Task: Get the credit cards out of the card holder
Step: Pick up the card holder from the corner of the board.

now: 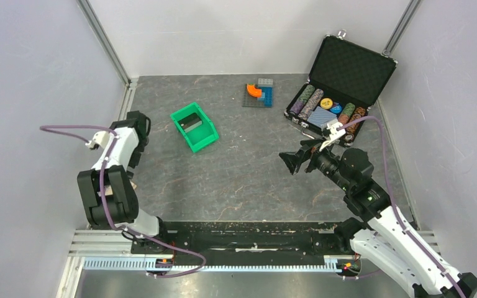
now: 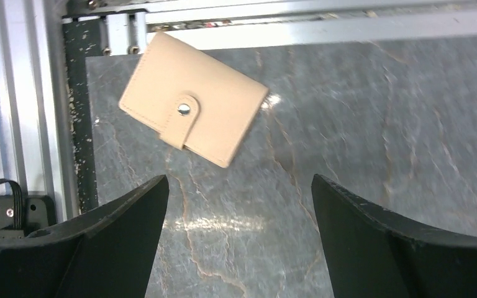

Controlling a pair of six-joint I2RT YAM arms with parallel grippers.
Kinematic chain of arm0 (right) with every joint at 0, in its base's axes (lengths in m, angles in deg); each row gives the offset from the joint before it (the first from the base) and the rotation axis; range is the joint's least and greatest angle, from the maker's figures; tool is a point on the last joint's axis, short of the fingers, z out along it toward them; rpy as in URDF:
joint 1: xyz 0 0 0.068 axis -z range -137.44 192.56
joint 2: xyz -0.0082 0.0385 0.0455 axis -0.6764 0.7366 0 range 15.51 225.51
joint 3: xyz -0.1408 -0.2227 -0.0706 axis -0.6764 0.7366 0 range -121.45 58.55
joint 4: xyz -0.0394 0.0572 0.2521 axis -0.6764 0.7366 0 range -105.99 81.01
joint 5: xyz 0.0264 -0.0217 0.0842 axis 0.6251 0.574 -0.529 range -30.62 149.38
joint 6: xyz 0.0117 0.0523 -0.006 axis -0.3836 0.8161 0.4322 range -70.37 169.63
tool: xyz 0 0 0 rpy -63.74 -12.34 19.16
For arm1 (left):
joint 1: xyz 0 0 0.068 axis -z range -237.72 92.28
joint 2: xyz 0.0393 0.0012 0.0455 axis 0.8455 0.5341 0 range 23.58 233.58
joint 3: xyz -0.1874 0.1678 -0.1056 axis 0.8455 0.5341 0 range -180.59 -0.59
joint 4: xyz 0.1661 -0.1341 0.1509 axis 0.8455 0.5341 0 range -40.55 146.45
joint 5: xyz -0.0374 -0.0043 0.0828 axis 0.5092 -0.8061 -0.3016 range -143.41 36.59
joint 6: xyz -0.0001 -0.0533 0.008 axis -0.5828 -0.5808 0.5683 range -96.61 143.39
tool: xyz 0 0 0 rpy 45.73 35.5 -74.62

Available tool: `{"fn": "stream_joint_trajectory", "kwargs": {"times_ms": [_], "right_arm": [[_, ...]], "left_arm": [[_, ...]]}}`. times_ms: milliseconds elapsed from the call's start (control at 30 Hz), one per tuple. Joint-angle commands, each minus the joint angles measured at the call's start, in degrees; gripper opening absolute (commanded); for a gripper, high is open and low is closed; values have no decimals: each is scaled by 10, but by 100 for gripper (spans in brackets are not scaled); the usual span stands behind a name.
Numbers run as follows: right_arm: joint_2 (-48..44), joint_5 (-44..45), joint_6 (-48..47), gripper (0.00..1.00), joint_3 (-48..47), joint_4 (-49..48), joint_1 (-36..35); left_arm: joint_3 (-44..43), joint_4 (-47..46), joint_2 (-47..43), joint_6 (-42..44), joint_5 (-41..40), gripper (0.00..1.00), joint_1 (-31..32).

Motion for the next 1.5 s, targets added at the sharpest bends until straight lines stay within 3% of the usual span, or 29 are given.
{"fn": "stream_joint_trajectory", "kwargs": {"times_ms": [0,433,767,1300,1333,1400,1467], "right_arm": [[-20,-7,-7,98,-19,-19,1],[-42,4,-20,98,-40,8,1],[-50,11,-25,98,-49,18,1],[-45,14,-24,99,-52,15,1],[-45,13,-23,99,-51,15,1],[-45,14,-23,99,-50,16,1],[-44,16,-23,99,-50,16,1]], "left_arm": [[-5,38,16,-106,-11,89,-36],[-85,103,176,-154,-8,72,-74],[-108,114,240,-140,-9,70,-108],[-139,69,301,-32,36,69,-160],[-138,66,302,-28,35,64,-161],[-134,65,302,-29,33,42,-162],[-130,65,300,-30,35,32,-162]]}}
